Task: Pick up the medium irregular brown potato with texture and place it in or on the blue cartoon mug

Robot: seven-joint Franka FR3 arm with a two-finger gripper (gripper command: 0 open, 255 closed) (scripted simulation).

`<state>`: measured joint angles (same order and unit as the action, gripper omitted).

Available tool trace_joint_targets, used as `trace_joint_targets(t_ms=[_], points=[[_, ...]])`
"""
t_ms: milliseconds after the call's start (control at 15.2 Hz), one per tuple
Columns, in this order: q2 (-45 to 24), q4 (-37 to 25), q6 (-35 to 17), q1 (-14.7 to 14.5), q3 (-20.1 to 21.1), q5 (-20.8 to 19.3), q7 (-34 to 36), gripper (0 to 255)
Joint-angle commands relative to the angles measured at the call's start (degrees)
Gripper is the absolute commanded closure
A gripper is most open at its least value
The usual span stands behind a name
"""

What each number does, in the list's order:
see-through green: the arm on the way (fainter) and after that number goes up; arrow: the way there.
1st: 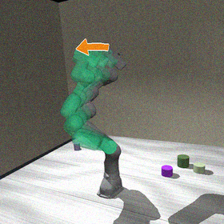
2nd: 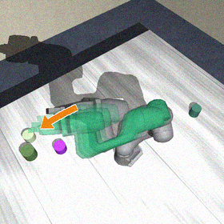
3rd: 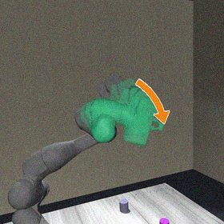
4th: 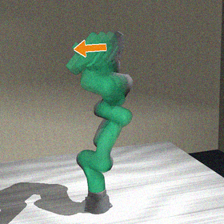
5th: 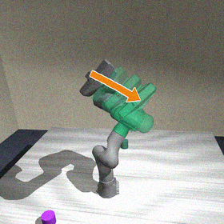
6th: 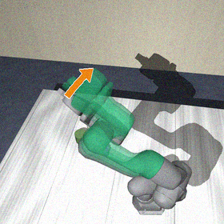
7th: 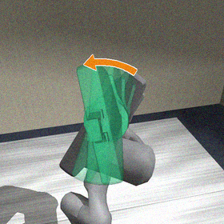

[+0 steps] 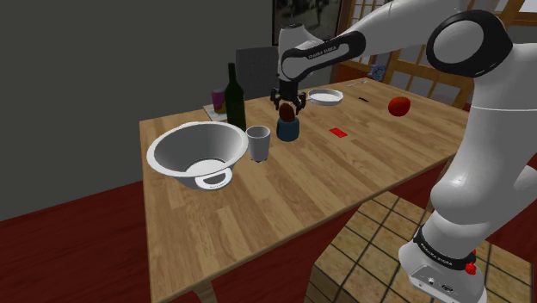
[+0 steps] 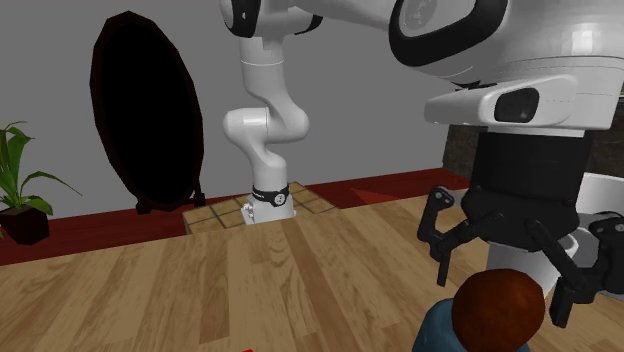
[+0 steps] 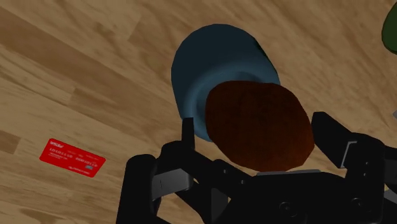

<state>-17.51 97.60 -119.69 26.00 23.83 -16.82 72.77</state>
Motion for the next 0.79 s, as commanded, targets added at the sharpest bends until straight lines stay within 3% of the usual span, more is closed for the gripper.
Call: trace_joint_targets(t_ms=[0,198,726], points=[[0.52,-1.19,1.66,-0.06,0.19,0.4,-0.31,0],[2.4,-3.96,6.11,-0.16,0.72,1.59,-1.08,0],[2.4,-3.96,6.11,-0.16,0.71,1.59,-1.08,0]])
